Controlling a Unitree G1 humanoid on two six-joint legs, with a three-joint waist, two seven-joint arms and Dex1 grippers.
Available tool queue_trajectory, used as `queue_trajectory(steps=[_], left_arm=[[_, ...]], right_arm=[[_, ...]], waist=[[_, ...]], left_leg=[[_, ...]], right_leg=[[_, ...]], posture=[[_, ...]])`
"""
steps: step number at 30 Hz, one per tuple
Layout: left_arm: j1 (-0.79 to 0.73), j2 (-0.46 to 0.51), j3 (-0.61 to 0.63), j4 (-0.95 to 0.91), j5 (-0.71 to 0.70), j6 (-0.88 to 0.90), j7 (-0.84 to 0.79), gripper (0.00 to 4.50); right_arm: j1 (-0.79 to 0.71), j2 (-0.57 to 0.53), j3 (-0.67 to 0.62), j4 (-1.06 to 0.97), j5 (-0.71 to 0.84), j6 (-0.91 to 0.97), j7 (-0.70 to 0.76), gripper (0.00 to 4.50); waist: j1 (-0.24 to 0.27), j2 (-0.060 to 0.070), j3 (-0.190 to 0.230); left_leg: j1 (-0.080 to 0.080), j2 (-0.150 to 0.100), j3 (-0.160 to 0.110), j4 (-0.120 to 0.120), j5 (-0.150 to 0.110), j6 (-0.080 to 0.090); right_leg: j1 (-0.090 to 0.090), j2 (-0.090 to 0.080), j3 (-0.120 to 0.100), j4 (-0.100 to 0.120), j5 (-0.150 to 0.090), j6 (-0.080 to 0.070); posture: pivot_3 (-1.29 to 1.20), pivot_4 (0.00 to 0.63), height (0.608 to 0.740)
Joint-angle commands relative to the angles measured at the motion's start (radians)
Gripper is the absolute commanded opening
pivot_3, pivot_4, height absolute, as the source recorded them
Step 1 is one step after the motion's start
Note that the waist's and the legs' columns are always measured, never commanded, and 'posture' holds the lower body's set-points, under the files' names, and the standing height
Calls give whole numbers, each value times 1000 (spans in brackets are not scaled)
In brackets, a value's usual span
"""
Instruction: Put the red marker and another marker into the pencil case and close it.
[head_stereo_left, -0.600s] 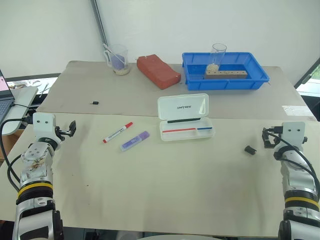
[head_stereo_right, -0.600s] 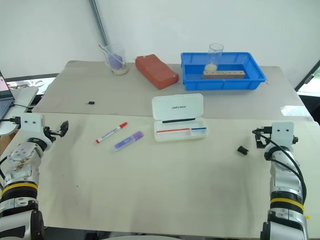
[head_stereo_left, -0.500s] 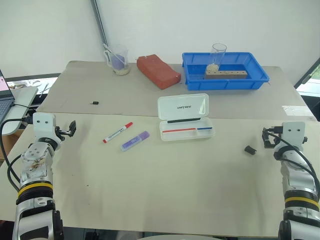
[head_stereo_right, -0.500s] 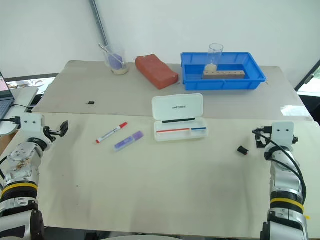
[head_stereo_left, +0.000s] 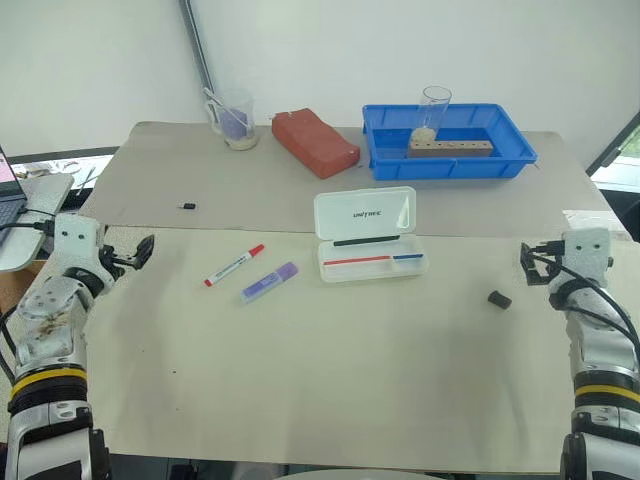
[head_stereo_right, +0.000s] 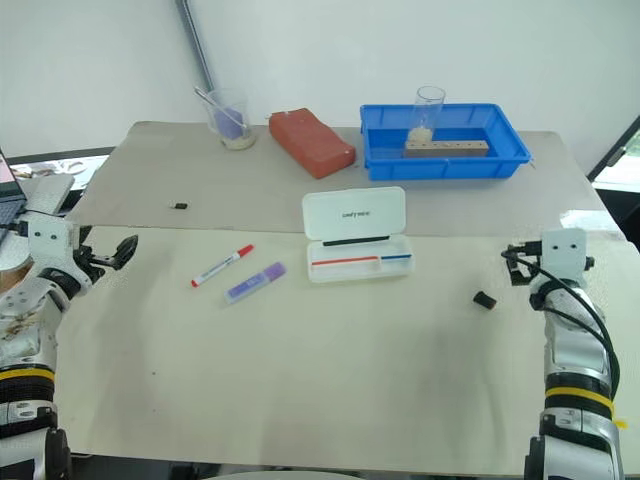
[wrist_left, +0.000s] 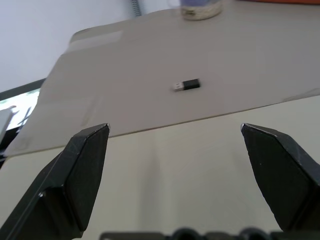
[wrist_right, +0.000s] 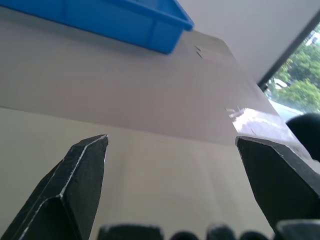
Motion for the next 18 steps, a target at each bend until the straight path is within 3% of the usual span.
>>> queue_trajectory(steps=[1, 5, 9, 18], left_arm=[[-24, 44, -50, -129, -61, 92, -139, 4465], [-46, 67, -122, -216, -81, 169, -246, 4465], [-43, 84, -185, -271, -68, 200, -321, 4465], [-41, 93, -224, -279, -52, 193, -368, 4465]], right_arm=[[-37, -38, 70, -247, 115, 114, 211, 4500], [-42, -70, 169, -497, 266, 312, 416, 4500], [-48, -85, 243, -671, 378, 460, 520, 4500], [-101, -75, 291, -847, 486, 631, 534, 4500]], waist=[[-4, 1, 0], [-6, 1, 0], [-5, 0, 1], [1, -2, 2]], left_leg=[[0, 0, 0, 0, 0, 0], [-1, 1, 0, -1, 0, 0], [-1, 1, -1, -1, 0, 0], [-2, 1, -1, -1, 0, 0]], right_leg=[[0, 0, 0, 0, 0, 0], [0, 1, 0, 0, 0, 0], [0, 1, -1, -1, 0, -1], [-1, 0, -1, -3, -1, -2]], posture=[[0, 150, 740], [0, 150, 740], [0, 150, 740], [0, 150, 740]])
